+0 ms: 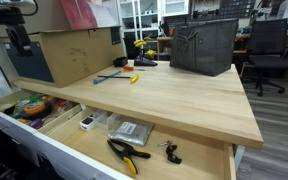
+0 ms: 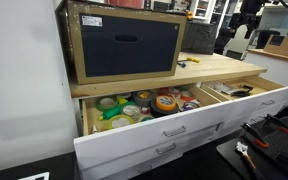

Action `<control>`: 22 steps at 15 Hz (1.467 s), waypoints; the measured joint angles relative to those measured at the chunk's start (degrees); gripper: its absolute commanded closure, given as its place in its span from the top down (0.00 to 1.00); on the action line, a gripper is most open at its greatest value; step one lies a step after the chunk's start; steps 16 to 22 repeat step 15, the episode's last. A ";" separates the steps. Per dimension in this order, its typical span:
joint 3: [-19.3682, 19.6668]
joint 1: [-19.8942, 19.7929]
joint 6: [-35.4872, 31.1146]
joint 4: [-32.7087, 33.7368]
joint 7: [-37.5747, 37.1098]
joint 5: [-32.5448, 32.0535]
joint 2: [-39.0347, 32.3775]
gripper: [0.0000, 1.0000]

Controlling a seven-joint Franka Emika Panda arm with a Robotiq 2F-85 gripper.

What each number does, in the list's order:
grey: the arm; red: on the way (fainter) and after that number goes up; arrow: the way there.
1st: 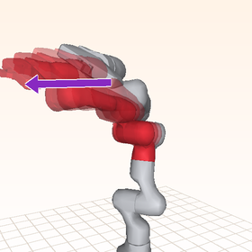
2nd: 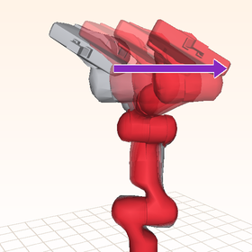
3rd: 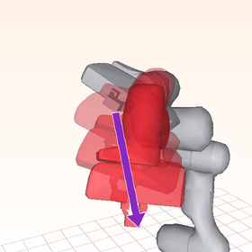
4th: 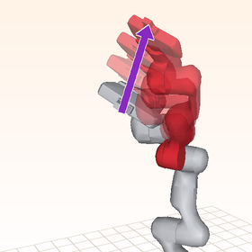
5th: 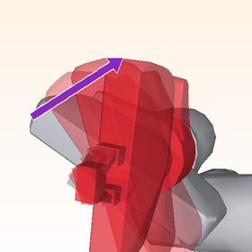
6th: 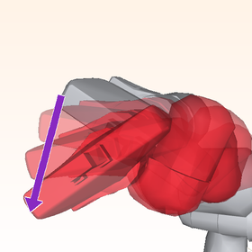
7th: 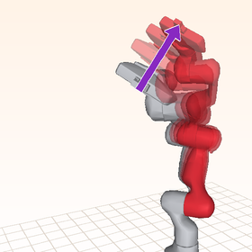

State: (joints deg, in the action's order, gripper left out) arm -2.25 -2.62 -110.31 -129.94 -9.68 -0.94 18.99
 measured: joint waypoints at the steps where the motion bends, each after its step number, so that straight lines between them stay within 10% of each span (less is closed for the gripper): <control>1: 0.45 -0.01 0.88 1.59 0.00 0.06 -0.75 1.00; 8: 2.31 -0.15 6.14 10.26 -1.59 0.20 -5.67 1.00; 22: 2.31 -0.16 6.38 7.05 -3.72 0.13 -4.15 1.00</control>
